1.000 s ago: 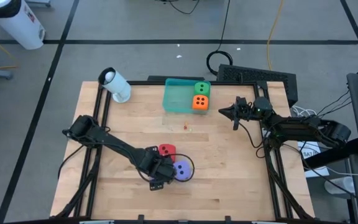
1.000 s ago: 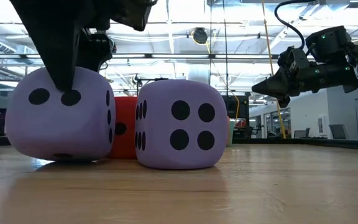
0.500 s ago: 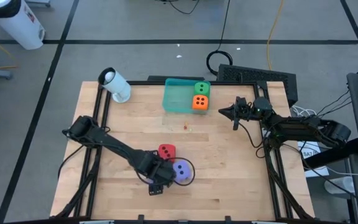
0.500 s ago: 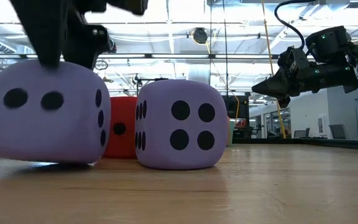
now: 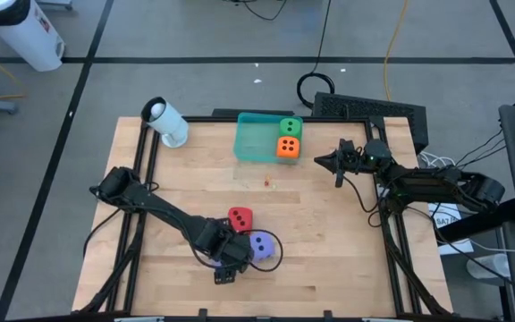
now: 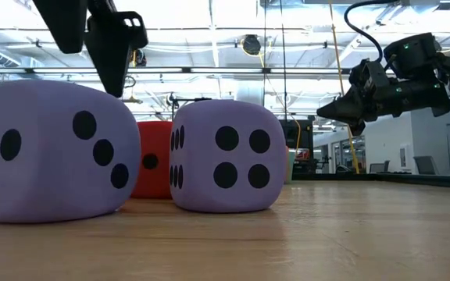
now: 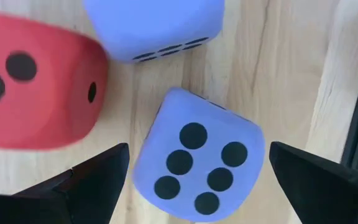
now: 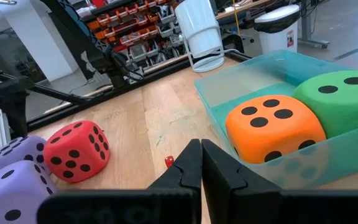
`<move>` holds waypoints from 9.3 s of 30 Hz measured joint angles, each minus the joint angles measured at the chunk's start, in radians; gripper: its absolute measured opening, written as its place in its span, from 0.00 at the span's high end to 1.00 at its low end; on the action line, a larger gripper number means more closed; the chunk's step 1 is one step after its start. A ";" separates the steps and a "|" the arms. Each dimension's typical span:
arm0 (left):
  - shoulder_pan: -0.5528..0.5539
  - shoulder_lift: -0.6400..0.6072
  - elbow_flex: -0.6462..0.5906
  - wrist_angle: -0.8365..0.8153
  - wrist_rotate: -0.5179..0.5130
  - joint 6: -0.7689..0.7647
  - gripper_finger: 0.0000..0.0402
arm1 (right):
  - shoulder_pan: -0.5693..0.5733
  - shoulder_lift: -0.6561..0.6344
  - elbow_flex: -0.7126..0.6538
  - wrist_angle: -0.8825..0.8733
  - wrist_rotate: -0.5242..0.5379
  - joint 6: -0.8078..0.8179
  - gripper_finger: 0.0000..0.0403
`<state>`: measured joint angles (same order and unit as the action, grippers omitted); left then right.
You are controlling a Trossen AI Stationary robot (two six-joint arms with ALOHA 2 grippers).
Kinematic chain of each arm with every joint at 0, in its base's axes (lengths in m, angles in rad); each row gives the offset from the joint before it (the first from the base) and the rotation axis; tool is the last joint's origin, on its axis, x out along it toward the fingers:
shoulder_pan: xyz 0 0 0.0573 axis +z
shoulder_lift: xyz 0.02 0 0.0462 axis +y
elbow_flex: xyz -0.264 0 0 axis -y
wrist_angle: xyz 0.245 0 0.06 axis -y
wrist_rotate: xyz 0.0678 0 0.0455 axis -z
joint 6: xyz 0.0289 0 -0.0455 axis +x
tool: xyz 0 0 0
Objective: Pick & Place Dice
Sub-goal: Put the left large violet die into the blue bin, then put the large violet die into the blue bin, then put the large red die into the blue bin
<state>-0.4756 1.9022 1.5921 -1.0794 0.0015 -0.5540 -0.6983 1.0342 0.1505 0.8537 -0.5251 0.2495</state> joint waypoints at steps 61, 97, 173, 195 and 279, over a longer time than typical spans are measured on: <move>0.013 -0.057 -0.134 0.119 0.039 0.008 0.01 | 0.000 0.000 0.000 -0.037 0.000 0.026 1.00; -0.042 -0.059 -0.083 0.087 -0.018 -0.260 0.01 | 0.000 0.000 0.000 -0.037 0.001 0.019 1.00; 0.421 -0.538 -0.238 0.349 -0.228 0.423 0.36 | 0.029 0.000 -0.001 -0.066 0.000 0.000 1.00; 1.118 -0.251 -0.226 0.725 0.103 0.929 0.37 | 0.032 0.000 -0.001 -0.088 0.004 -0.003 1.00; 1.011 -0.648 -1.158 1.754 0.208 0.384 1.00 | 0.143 0.000 0.033 0.047 0.109 -0.105 1.00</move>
<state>0.5353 1.2545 0.4341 0.6741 0.2092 -0.1698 -0.5550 1.0340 0.1837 0.9005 -0.4160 0.1450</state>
